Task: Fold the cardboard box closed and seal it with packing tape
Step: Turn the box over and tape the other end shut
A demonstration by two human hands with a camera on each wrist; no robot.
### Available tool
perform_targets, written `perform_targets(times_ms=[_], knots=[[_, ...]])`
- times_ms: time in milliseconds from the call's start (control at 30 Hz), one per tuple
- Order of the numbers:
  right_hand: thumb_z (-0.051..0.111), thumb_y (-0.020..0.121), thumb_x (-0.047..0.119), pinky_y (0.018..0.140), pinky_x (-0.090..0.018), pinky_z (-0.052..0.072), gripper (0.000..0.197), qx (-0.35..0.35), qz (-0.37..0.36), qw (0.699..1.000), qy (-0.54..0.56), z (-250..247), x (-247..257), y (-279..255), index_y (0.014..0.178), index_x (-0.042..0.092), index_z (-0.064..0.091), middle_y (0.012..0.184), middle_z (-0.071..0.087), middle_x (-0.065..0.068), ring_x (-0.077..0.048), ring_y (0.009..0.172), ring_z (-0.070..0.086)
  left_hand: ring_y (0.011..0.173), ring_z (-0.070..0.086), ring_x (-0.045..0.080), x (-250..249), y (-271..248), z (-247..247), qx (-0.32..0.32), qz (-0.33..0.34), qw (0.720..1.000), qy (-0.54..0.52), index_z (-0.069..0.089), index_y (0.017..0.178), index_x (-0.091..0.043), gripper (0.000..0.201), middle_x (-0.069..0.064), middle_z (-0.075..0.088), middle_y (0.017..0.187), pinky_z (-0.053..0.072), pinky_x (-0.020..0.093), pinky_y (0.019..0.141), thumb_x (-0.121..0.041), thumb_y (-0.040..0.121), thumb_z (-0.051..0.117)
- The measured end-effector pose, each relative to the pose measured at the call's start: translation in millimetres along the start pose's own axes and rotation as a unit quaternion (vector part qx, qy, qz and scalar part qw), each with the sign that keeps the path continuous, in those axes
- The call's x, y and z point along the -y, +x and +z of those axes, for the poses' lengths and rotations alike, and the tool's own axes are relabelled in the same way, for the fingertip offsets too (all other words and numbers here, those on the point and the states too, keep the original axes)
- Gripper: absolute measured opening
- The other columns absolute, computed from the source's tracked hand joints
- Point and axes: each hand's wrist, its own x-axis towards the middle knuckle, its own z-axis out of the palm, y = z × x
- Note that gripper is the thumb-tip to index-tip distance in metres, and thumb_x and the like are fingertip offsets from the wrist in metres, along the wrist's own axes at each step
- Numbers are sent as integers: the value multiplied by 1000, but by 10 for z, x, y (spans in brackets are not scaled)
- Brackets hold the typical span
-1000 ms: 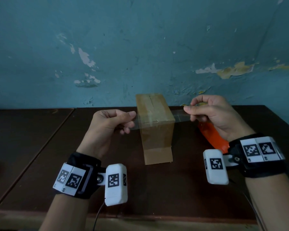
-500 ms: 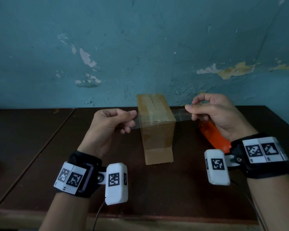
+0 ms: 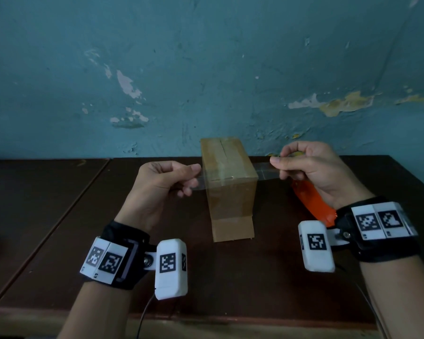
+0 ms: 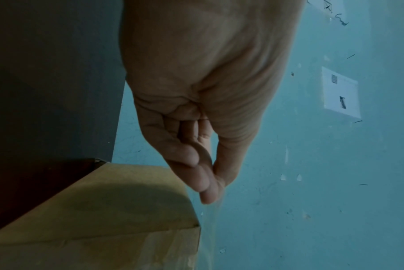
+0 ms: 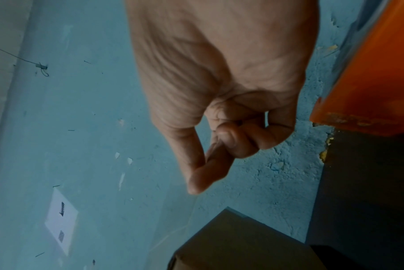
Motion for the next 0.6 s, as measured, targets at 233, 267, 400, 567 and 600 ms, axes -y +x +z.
perform_targets(times_ms=[233, 267, 400, 567, 600], knots=[[79, 83, 9, 46, -13, 38, 20, 4, -2, 1000, -2, 26, 15, -7, 94, 8, 63, 61, 68, -3, -5, 52, 61, 45, 55, 8, 8, 18, -36, -1, -3, 1000, 2, 65, 68, -5, 21, 4, 67, 58, 41, 15, 47, -20, 72, 78], [79, 83, 9, 46, -13, 39, 20, 3, -1, 1000, -2, 29, 16, -7, 95, 8, 63, 61, 69, -3, -5, 53, 61, 45, 55, 8, 8, 20, -36, -1, -2, 1000, 3, 65, 68, -5, 21, 4, 67, 58, 42, 15, 47, -20, 72, 78], [81, 81, 10, 46, -14, 40, 21, -1, 6, 1000, -12, 48, 1, -9, 93, 9, 64, 62, 69, -4, -6, 54, 63, 46, 55, 9, 36, 17, -57, 1, -5, 1000, 1, 69, 63, -10, 17, 6, 68, 60, 42, 15, 47, -20, 73, 79], [81, 82, 9, 47, -13, 42, 22, -1, 20, 999, -32, 70, -31, -20, 97, 6, 65, 65, 70, -5, -2, 50, 62, 48, 55, 10, 101, 26, -86, 2, -18, 1000, 8, 70, 63, -10, 17, 7, 68, 62, 42, 16, 48, -20, 72, 80], [81, 82, 10, 46, -12, 42, 23, -1, 24, 999, -39, 78, -40, -21, 98, 6, 65, 65, 71, -5, -2, 50, 62, 48, 56, 10, 115, 25, -93, 3, -21, 1000, 12, 69, 65, -8, 17, 7, 69, 62, 43, 17, 48, -20, 73, 80]])
